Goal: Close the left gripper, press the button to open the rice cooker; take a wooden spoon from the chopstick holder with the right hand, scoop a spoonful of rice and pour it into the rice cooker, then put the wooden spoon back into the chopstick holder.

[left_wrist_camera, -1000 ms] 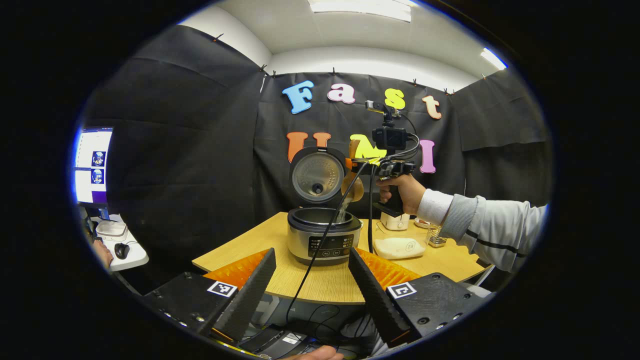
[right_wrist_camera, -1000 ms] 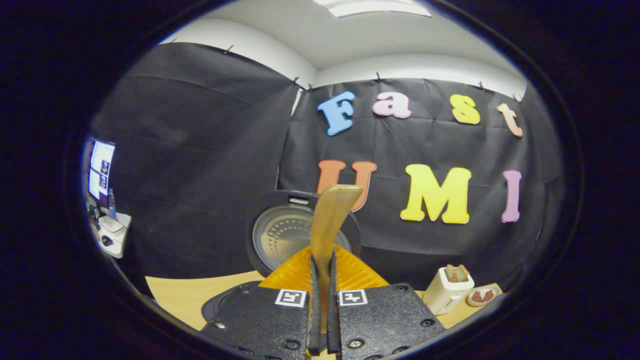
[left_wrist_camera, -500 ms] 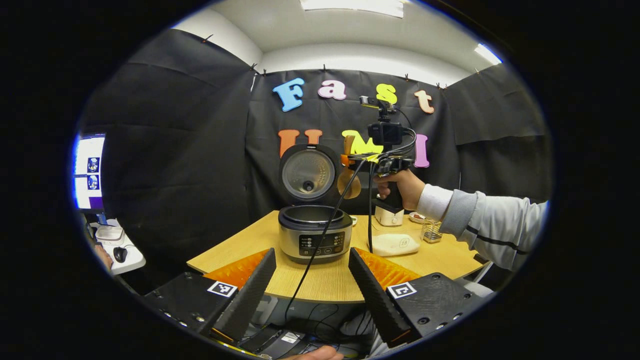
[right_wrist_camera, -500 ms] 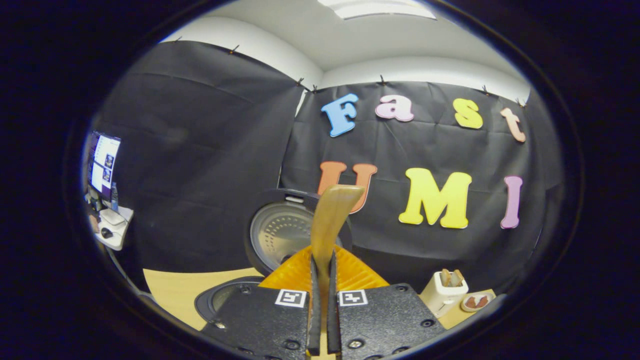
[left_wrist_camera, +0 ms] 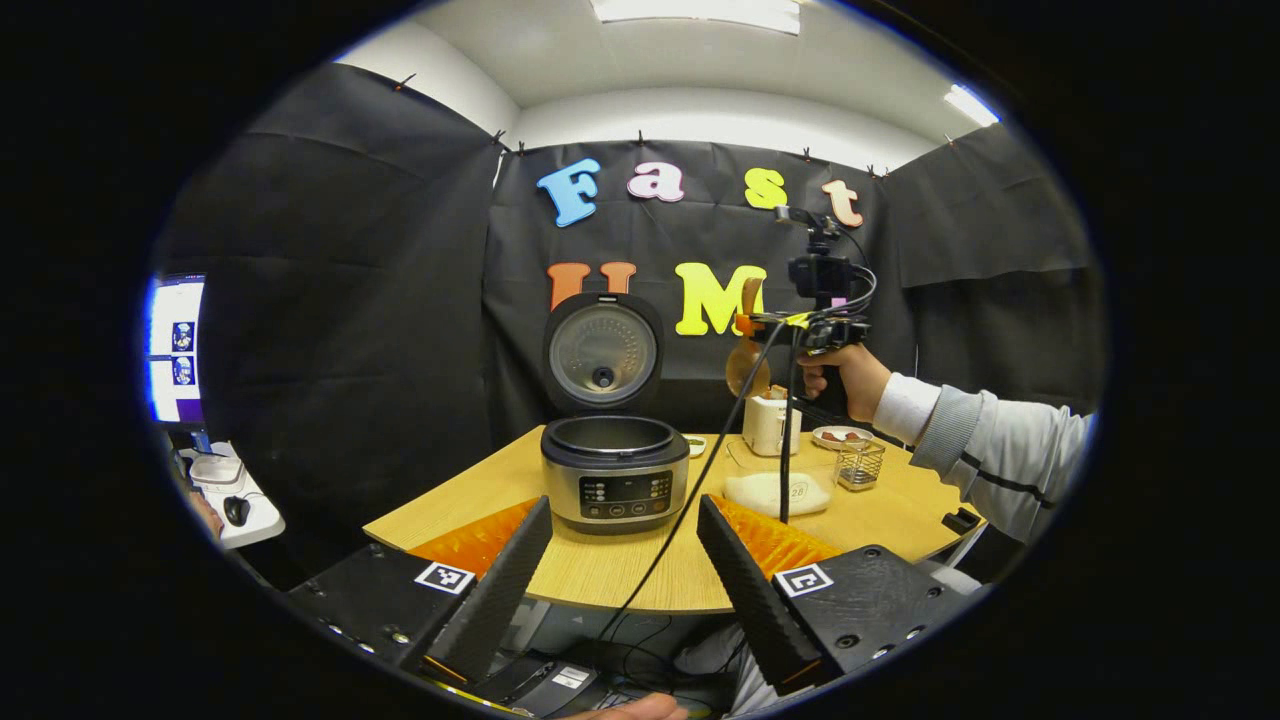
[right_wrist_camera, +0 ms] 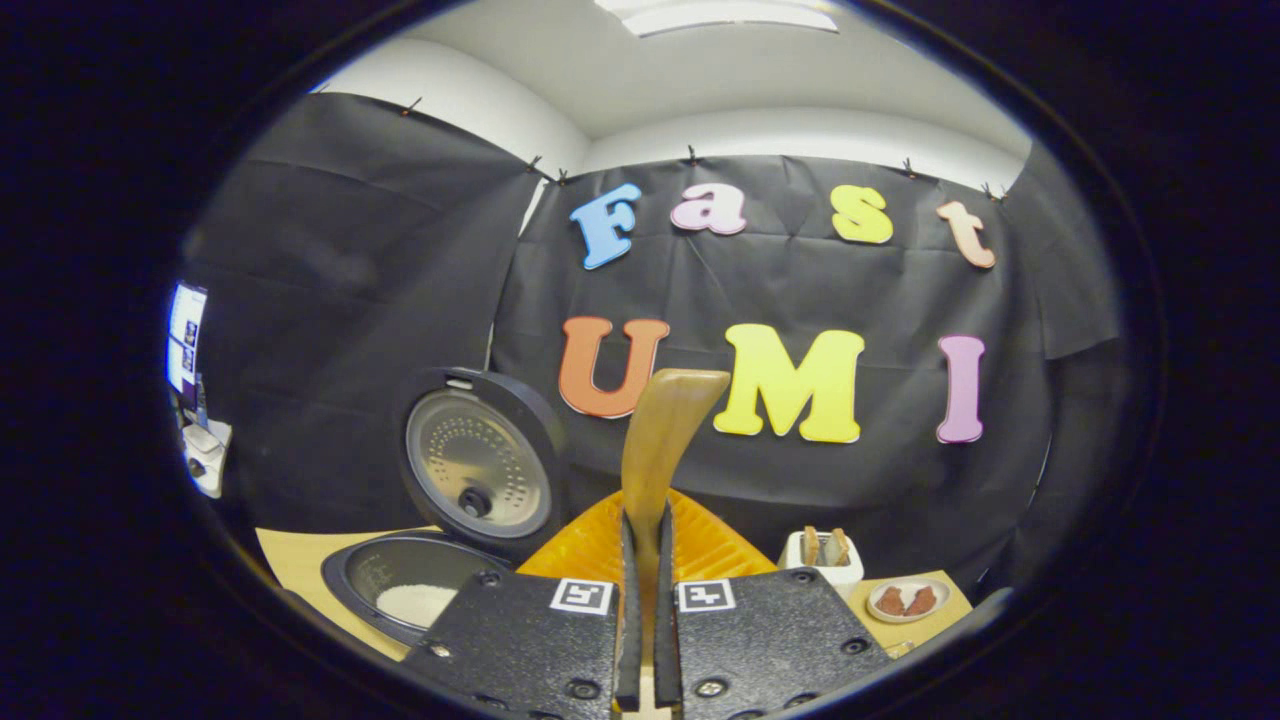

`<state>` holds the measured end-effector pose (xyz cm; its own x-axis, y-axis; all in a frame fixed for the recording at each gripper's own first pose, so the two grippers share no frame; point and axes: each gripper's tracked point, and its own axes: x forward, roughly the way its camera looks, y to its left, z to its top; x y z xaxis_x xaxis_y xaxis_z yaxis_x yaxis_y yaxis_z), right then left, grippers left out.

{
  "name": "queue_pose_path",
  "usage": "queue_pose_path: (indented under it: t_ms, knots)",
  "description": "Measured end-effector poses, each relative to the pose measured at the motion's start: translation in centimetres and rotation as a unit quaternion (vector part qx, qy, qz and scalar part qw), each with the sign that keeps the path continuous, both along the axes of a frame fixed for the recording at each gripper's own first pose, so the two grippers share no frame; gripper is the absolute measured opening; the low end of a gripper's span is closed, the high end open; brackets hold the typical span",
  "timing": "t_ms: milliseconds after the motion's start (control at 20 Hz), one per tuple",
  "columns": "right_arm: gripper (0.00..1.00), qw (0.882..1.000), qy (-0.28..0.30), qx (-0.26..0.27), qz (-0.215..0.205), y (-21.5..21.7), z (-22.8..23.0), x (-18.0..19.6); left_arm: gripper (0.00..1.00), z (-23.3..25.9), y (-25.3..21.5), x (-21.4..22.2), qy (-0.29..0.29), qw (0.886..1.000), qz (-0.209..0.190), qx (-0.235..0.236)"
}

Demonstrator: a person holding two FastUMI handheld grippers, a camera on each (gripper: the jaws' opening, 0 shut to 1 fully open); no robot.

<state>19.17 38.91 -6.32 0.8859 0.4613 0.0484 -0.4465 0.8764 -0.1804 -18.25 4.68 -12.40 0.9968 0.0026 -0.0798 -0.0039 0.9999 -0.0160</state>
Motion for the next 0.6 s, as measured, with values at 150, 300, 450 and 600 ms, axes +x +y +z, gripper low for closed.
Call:
queue_pose_path:
  t_ms: [150, 300, 450, 600]
  knots:
    - [0.11, 0.999, -0.001, 0.008, -0.033, -6.2, 0.8, 1.1, 0.94, 0.9, -1.7, 0.6, -0.005, 1.000, -0.005, -0.001]
    - [0.11, 0.997, -0.004, 0.025, -0.070, -12.6, 1.3, 2.3, 0.94, 2.1, -2.6, 0.8, -0.018, 1.000, -0.001, -0.002]
    - [0.11, 0.994, 0.004, 0.045, -0.100, -18.0, 0.8, 3.3, 0.94, 2.8, -3.0, 1.5, -0.030, 0.999, -0.001, -0.018]
    - [0.11, 0.990, 0.014, 0.051, -0.132, -22.9, -0.3, 4.2, 0.94, 3.0, -3.2, 2.4, -0.035, 0.999, 0.002, -0.033]
